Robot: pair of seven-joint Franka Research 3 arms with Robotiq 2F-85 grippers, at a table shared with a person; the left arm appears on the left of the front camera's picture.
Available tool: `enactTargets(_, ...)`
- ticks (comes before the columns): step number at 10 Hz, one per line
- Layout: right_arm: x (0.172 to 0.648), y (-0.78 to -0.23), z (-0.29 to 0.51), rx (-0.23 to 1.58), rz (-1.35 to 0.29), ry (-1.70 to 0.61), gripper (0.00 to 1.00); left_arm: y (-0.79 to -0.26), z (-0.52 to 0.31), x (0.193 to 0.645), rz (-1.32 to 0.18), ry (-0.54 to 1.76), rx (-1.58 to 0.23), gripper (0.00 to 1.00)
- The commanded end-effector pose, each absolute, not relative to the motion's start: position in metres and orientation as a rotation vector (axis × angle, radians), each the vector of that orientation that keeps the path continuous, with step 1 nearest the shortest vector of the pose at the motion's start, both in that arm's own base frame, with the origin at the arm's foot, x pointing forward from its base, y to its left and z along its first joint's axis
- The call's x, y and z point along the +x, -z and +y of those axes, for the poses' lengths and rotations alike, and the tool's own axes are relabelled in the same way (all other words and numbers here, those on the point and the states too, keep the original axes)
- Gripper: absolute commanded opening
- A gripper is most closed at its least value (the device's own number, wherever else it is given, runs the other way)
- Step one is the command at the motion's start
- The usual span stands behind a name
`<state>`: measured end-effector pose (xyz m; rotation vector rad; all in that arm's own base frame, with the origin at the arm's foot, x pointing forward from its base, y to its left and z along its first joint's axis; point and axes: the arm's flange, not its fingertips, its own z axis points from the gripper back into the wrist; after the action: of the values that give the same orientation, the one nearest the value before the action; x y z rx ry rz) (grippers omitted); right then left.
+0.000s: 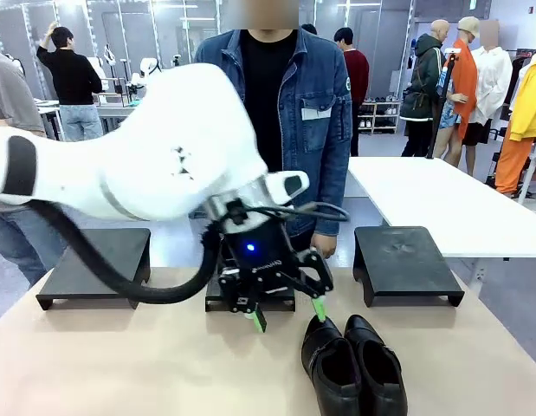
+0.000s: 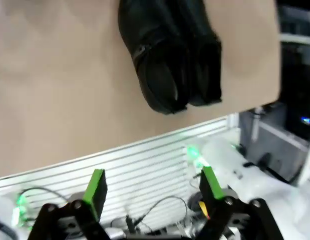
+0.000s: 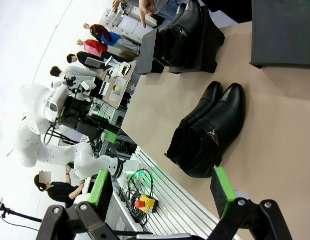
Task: Place the shoes on the stand as instructed by the person.
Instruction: Pick up another pair of Shoes and place it on the Shoes Stand indicated by the person.
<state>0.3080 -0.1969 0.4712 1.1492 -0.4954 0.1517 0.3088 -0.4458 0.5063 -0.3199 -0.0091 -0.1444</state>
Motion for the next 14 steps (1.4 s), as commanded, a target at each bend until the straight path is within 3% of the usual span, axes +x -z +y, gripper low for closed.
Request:
enactTargets(1, 0.307, -0.472, -0.197, 1.154, -0.507, -0.161, 1.00, -0.496, -0.497, 0.321, -0.037, 0.142, -0.228, 0.93)
enactTargets(7, 0.307, -0.472, -0.197, 1.154, -0.507, -0.161, 1.00, -0.451, -0.574, 0.324, -0.179, 0.036, -0.260, 0.93)
enactTargets(14, 0.307, -0.472, -0.197, 1.154, -0.507, -0.161, 1.00, -0.403, -0.598, 0.342, -0.086, 0.053, -0.215, 0.93)
